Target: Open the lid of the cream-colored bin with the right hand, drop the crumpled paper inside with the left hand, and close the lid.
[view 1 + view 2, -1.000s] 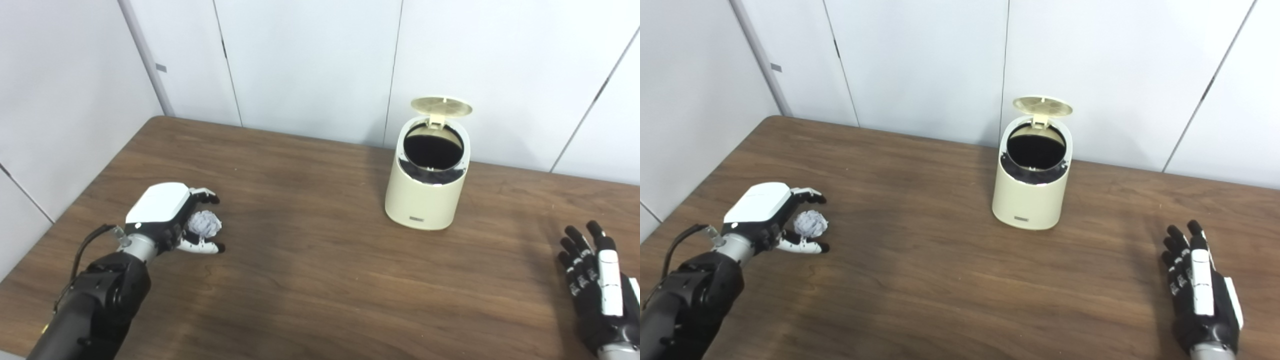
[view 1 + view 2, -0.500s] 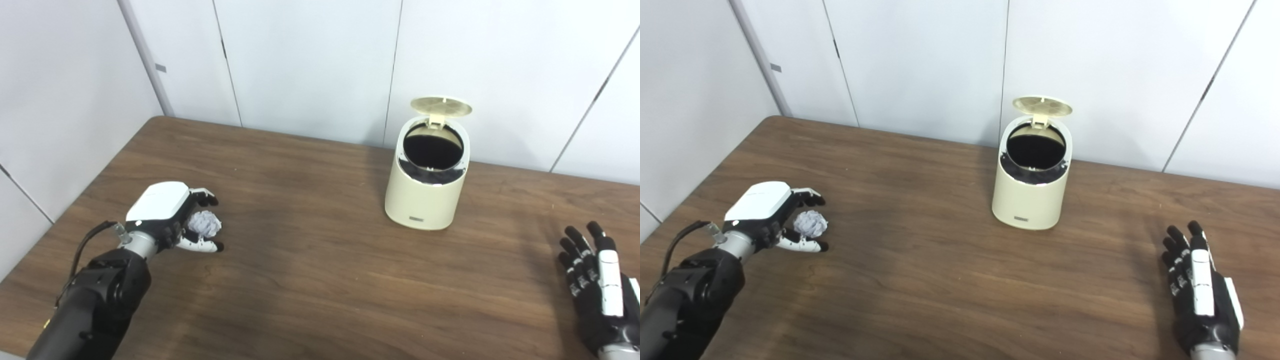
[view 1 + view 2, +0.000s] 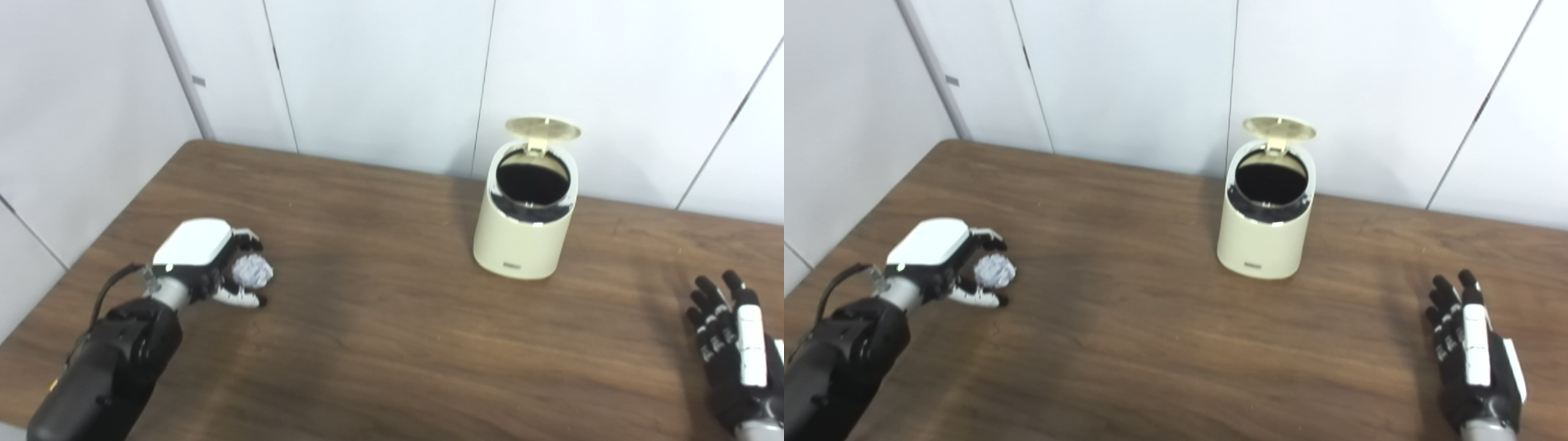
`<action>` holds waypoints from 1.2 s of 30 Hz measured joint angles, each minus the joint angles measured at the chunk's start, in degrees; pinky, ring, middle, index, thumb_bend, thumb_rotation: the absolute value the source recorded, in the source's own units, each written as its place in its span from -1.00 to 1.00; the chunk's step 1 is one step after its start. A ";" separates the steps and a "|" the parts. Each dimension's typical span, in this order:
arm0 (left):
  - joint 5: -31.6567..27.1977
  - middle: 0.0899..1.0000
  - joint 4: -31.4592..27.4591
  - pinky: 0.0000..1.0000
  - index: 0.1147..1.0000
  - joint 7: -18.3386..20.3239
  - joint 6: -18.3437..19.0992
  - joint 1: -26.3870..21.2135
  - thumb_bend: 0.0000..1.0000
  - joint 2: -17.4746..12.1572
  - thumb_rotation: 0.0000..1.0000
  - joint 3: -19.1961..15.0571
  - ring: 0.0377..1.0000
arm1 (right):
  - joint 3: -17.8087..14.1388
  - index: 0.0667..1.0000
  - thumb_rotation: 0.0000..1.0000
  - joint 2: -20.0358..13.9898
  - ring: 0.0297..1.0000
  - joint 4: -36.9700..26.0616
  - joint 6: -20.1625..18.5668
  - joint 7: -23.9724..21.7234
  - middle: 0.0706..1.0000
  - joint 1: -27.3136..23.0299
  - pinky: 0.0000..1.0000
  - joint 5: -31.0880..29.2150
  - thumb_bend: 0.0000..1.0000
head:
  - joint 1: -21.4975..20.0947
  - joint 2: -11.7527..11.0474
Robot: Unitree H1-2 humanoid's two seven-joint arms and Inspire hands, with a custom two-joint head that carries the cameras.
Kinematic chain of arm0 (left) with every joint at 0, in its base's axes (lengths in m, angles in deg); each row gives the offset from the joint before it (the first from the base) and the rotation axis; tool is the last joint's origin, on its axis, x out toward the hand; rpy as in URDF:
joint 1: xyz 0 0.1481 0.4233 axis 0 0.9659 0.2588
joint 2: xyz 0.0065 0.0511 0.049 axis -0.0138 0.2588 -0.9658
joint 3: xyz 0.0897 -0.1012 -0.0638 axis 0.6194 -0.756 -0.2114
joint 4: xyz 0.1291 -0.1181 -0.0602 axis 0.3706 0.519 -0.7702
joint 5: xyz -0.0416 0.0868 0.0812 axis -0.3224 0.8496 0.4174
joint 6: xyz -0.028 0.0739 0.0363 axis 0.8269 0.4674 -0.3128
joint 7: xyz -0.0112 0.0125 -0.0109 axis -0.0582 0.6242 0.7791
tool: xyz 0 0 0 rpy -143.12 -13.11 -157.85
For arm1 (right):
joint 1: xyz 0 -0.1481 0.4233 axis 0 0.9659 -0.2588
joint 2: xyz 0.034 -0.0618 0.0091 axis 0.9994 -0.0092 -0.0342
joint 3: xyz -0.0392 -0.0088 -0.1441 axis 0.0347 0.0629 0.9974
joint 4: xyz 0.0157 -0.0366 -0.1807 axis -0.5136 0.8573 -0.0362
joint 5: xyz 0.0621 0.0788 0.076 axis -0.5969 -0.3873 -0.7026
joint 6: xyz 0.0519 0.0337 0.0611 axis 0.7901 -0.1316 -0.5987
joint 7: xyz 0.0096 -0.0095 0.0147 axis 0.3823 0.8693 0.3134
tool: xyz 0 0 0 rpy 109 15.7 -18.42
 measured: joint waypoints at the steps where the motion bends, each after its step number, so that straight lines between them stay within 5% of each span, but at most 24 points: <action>1: 0.17 0.47 0.00 0.33 0.42 0.01 0.01 -0.09 0.65 -0.04 -0.50 0.16 0.53 | -0.01 0.96 0.70 0.00 0.90 -0.01 -0.01 0.04 0.83 0.00 1.00 0.01 -0.02 | 0.00 0.00; 21: 0.70 0.46 0.73 0.29 0.42 1.33 -1.16 -1.24 0.62 -0.28 -0.49 0.57 0.48 | -0.06 0.94 0.70 0.06 0.87 -0.75 -0.64 0.81 0.77 0.37 1.00 -0.02 -0.02 | -0.18 0.09; 27: -1.00 0.39 0.71 0.20 0.38 1.66 -0.49 -1.27 0.61 -0.08 -0.60 0.20 0.39 | -0.05 0.95 0.73 0.06 0.87 -1.15 -0.86 0.85 0.78 0.62 1.00 -0.07 -0.02 | -0.09 0.35; 33: -4.15 0.31 0.77 0.21 0.23 1.59 0.19 -1.26 0.54 0.60 -0.96 -0.60 0.34 | -0.13 0.95 0.72 0.06 0.86 -1.35 -1.22 0.87 0.78 0.65 0.96 -0.13 -0.01 | -0.18 0.44; 36: -5.86 0.23 1.70 0.12 -0.11 0.68 -0.39 -1.30 0.08 0.71 -0.92 -1.08 0.21 | -0.40 0.94 0.69 0.13 0.85 -1.45 -1.50 0.91 0.78 0.64 0.93 -0.60 -0.02 | -0.18 0.53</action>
